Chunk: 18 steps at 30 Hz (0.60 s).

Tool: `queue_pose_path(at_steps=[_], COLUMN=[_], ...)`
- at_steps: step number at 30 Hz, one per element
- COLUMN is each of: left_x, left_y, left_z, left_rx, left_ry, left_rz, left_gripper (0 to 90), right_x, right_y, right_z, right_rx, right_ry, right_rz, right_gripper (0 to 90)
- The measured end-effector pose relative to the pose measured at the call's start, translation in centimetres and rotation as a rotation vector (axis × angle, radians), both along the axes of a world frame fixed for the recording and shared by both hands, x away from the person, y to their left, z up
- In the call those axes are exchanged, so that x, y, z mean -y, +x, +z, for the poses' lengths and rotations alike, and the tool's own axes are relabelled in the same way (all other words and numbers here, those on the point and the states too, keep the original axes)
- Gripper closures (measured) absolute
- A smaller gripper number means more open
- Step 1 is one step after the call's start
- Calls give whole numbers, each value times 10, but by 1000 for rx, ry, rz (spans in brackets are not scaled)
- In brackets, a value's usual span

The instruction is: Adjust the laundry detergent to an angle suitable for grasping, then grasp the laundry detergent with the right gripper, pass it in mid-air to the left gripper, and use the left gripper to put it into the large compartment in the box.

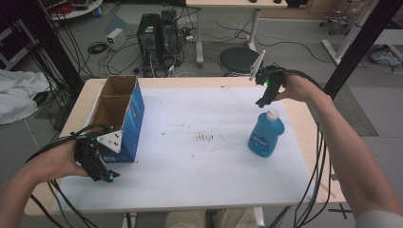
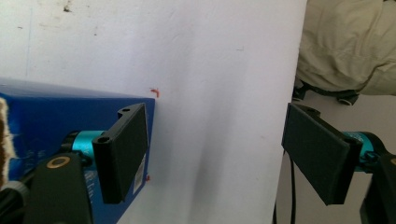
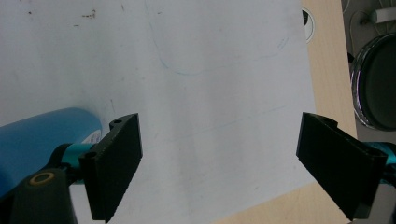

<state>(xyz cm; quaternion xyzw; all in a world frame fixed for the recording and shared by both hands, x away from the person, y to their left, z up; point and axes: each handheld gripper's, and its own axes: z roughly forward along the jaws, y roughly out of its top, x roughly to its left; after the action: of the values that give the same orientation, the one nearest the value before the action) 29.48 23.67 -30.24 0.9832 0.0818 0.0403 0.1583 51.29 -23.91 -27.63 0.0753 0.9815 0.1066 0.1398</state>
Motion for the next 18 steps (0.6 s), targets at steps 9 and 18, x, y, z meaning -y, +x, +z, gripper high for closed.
queue_pose_path(at_steps=[9, 18], left_x=[2, 1], left_y=[-1, -4], left_z=[-6, -9], left_rx=[-7, -10], left_ry=[-21, -21], left_rz=[5, 17], left_gripper=[229, 229], right_x=[-2, 6], right_y=[1, 5], right_z=[-1, 0], right_rx=[-3, 4], right_ry=[-8, 3], right_rz=[-6, -30], right_gripper=[135, 135])
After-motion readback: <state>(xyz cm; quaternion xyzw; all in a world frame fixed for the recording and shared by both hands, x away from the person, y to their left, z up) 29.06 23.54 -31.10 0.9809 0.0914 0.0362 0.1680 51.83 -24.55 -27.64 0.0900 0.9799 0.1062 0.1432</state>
